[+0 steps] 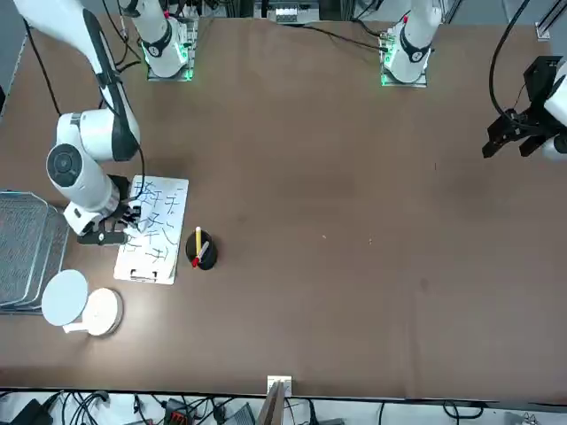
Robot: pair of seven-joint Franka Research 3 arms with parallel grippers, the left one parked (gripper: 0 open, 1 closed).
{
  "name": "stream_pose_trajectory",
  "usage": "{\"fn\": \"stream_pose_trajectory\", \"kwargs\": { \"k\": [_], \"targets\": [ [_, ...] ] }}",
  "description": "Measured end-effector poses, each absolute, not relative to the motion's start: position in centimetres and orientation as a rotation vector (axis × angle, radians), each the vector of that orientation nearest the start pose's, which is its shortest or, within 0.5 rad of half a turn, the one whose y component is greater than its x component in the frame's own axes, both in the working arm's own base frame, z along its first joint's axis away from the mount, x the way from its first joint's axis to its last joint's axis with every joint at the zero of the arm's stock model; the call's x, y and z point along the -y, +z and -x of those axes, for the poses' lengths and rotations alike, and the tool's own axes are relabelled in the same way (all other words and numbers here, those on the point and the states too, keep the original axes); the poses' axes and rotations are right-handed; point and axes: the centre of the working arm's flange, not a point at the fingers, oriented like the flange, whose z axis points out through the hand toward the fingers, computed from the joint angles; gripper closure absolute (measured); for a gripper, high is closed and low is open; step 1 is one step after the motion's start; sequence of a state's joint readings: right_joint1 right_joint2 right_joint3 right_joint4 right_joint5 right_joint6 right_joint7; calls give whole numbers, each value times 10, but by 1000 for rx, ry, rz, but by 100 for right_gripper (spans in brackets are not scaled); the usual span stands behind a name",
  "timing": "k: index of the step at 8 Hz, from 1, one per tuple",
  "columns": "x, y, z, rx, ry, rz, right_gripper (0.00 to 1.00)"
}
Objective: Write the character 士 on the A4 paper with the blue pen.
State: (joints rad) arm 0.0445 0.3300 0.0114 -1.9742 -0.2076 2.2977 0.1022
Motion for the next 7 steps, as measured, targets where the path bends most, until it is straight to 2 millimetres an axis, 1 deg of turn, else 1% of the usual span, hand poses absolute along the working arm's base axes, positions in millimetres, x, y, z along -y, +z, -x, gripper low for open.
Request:
{"fn": "stream_pose_trajectory", "kwargs": {
  "k": [1, 3, 5, 7],
  "targets": [
    [-28, 307, -610, 193, -20, 3288, 79],
    [-19, 309, -610, 239, -16, 3290, 79],
    [0, 306, -609, 238, 3, 3299, 79],
    [6, 300, -608, 234, 20, 3302, 79]
  ]
}}
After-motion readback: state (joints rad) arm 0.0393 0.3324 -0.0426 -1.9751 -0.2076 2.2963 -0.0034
